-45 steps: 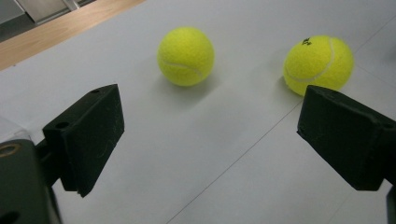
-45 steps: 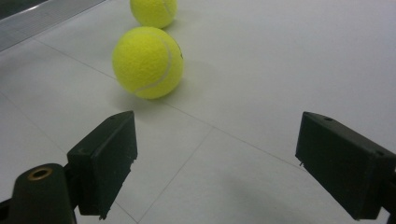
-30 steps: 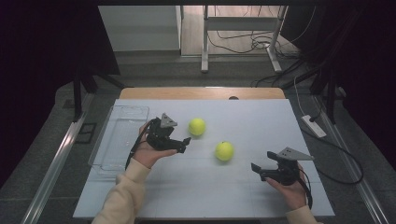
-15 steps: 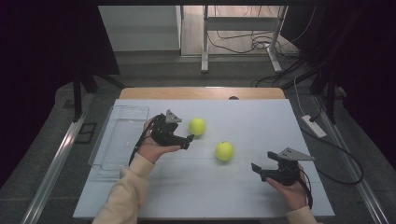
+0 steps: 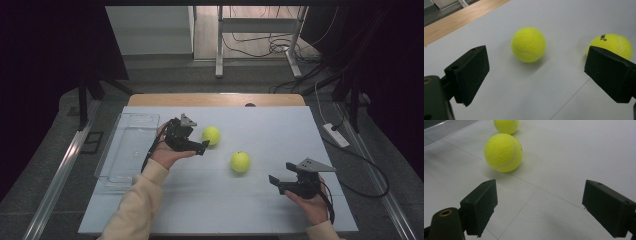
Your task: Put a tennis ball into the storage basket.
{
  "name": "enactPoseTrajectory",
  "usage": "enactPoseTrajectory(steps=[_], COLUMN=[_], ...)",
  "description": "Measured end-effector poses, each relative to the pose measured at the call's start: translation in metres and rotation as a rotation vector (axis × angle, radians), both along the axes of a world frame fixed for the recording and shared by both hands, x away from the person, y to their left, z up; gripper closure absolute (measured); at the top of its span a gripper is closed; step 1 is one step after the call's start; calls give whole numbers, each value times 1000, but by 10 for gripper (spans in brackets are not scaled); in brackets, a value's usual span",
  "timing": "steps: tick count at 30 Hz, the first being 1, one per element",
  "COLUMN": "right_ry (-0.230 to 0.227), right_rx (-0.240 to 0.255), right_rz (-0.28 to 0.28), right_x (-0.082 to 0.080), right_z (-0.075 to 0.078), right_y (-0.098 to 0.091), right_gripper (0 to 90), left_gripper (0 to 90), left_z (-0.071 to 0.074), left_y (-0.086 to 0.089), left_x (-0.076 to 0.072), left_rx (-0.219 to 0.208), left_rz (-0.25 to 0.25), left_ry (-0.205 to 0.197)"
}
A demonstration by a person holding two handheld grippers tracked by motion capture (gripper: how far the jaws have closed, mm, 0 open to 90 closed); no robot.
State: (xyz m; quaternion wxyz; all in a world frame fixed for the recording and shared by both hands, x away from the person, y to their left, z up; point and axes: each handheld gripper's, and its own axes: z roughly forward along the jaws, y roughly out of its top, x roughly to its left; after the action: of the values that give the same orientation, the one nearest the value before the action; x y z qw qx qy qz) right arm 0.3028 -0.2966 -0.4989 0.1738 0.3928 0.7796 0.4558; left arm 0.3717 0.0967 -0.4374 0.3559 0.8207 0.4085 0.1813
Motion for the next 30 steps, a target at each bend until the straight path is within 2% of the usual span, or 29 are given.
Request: enactPoseTrajectory(steps=[8, 14, 30], right_ry=[3, 6, 7], right_rx=[-3, -7, -16], right_rz=[2, 2, 2], right_x=[1, 1, 1], right_z=[-1, -2, -3], right_y=[0, 0, 0], right_gripper=[129, 131, 131], left_gripper=[65, 68, 66], left_z=[-2, -3, -7], left_y=[-5, -9, -18], left_x=[9, 15, 29], left_rx=[4, -2, 25], left_rz=[5, 12, 10], left_ry=[11, 6, 28])
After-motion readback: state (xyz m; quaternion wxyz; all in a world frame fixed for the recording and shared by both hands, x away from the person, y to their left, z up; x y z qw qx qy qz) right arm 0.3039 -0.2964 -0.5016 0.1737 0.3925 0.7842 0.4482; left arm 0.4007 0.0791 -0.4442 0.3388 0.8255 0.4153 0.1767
